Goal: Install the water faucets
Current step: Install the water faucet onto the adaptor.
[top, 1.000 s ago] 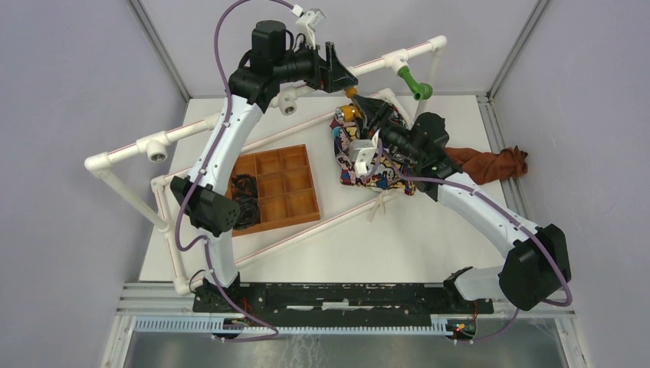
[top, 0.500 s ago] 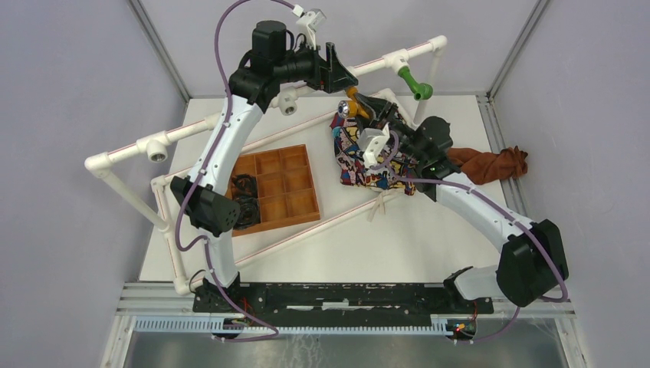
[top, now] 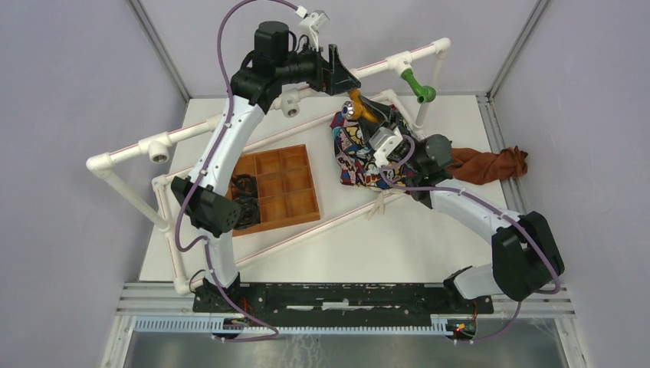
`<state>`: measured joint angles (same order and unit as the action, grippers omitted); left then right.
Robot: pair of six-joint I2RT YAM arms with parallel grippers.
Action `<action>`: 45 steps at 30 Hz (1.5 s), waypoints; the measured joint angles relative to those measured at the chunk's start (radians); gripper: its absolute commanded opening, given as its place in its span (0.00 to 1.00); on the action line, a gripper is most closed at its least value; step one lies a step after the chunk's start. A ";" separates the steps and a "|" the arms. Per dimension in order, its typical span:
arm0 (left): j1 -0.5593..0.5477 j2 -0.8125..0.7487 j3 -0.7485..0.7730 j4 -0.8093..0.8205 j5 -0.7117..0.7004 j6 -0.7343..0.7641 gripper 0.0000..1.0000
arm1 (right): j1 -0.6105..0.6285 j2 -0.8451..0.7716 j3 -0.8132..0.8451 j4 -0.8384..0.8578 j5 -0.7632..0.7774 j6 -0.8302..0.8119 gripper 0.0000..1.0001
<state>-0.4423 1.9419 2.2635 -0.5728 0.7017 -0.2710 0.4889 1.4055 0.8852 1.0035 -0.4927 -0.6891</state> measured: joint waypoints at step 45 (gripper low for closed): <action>-0.006 -0.006 -0.006 0.005 -0.015 -0.002 0.91 | 0.131 0.032 -0.092 0.144 0.520 0.781 0.00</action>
<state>-0.4484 1.9362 2.2574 -0.5678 0.6865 -0.2729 0.6201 1.4380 0.7929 1.1477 0.0273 0.0921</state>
